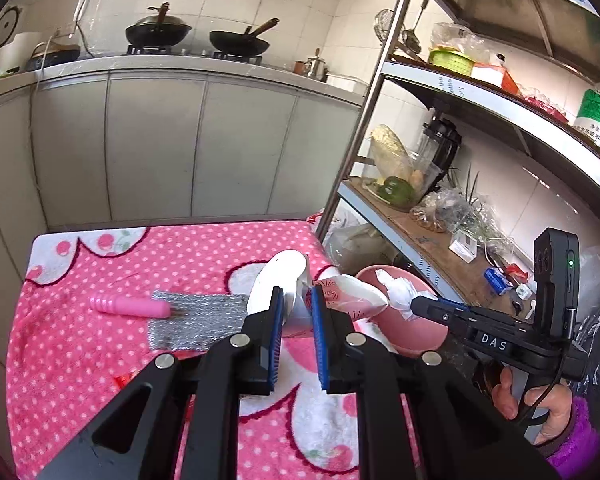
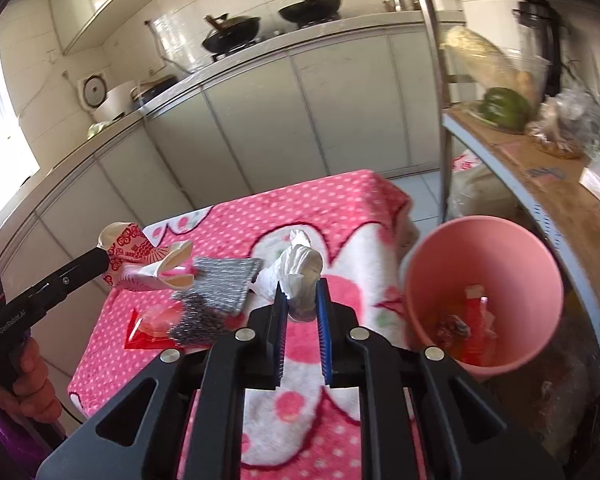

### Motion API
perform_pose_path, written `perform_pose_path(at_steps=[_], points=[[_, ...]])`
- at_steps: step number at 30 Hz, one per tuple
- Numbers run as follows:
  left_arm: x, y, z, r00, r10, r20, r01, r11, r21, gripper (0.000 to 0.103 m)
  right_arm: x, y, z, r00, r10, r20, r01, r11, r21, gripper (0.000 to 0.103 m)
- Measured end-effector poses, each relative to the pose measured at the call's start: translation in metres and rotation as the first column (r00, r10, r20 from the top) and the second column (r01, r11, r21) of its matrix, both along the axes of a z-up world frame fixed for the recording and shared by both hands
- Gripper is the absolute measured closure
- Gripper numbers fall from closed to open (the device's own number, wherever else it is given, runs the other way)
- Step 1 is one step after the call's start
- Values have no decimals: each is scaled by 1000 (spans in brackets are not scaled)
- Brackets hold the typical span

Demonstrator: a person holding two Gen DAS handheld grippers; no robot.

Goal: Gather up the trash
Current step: 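Carry both items over the pink bucket and open both tools to drop them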

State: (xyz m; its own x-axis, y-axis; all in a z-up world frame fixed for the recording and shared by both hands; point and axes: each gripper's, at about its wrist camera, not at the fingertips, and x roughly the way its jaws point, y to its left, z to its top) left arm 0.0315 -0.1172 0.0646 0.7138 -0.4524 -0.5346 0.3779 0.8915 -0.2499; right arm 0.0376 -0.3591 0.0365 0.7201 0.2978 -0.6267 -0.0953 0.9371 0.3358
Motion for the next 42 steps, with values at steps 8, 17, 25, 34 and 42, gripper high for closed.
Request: perform_pose_path(at_steps=[8,17,25,34,42], points=[[11,-73,-4,994,-109,3,109,994,27,90,-14,-55,-6,989,-149,-5,149,989,-13,89],[34,-144,-28,981,-192,-41,195,977,91,90,-11,-100,-36,963,-262,-65,262,965,-6,89],[58,-195,-68,964,-239,-117,255,956,144,90,-2,-130,-69,935,-327,-140,329,944,-11,89],[71,-228,-110,948,-249,-198,288,937,198,90,13,-146,-98,910,-364,-200,365,931,-34,89],[77,-235,-129,945,-234,-229,284,933,220,89,25,-149,-111,906,-366,-215,364,930,-49,88]])
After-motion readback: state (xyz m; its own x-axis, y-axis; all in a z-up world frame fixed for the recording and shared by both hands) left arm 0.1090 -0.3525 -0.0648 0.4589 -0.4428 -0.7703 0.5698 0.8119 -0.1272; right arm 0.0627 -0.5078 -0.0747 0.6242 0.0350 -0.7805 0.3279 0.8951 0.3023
